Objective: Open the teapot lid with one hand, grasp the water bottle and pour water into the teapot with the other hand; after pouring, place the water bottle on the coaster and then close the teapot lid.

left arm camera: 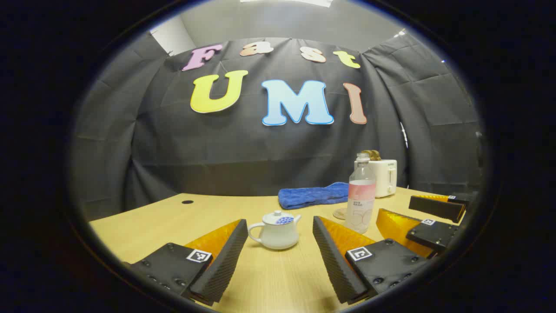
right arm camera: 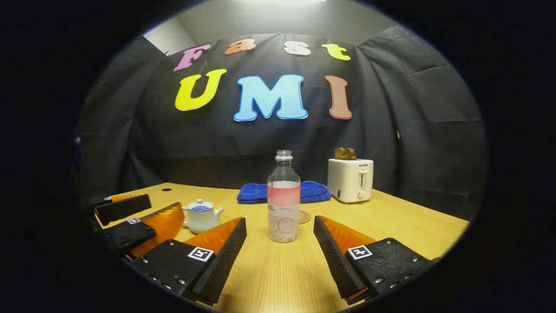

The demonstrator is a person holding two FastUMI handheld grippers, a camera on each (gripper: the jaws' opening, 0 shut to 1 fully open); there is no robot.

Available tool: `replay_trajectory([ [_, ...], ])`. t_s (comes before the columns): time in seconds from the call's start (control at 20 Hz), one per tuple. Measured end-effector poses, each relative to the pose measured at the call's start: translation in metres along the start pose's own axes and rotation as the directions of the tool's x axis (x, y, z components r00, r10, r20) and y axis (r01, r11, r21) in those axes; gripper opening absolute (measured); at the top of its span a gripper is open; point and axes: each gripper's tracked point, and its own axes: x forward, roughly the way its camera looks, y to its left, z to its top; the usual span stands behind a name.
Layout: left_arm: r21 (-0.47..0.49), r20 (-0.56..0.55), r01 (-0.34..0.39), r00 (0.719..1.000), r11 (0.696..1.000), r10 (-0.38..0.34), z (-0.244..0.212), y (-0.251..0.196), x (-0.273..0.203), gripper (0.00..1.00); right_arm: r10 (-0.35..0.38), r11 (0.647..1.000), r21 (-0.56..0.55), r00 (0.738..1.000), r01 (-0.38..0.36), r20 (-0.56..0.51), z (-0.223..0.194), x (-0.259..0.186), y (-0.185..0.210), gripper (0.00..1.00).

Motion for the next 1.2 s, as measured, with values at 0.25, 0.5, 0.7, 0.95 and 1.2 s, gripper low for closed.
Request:
replay_trajectory([
  [0.25,0.0,0.004,-0.027,1.0,1.0,0.027,0.0,0.005,-0.026,0.99,0.039,0.999,-0.002,0.999,-0.039,0.002,-0.002,-0.037,0.014,0.96],
  [0.5,-0.003,0.005,-0.028,1.0,1.0,0.028,-0.001,0.005,-0.045,0.99,0.047,0.999,-0.002,0.999,-0.047,0.004,-0.002,-0.056,0.018,0.96],
  [0.7,-0.004,0.004,-0.026,1.0,1.0,0.026,-0.004,0.005,-0.047,0.99,0.036,0.999,0.0,0.999,-0.036,0.001,-0.002,-0.057,0.016,0.96],
  [0.95,-0.001,0.002,-0.044,0.999,0.999,0.044,-0.005,0.008,-0.045,0.99,-0.001,1.0,0.001,1.0,0.001,-0.003,-0.003,-0.056,0.011,0.96],
  [1.2,-0.005,0.013,0.009,1.0,1.0,-0.009,-0.005,0.0,-0.043,1.0,0.019,1.0,-0.001,1.0,-0.019,0.004,-0.001,-0.051,0.016,0.96],
])
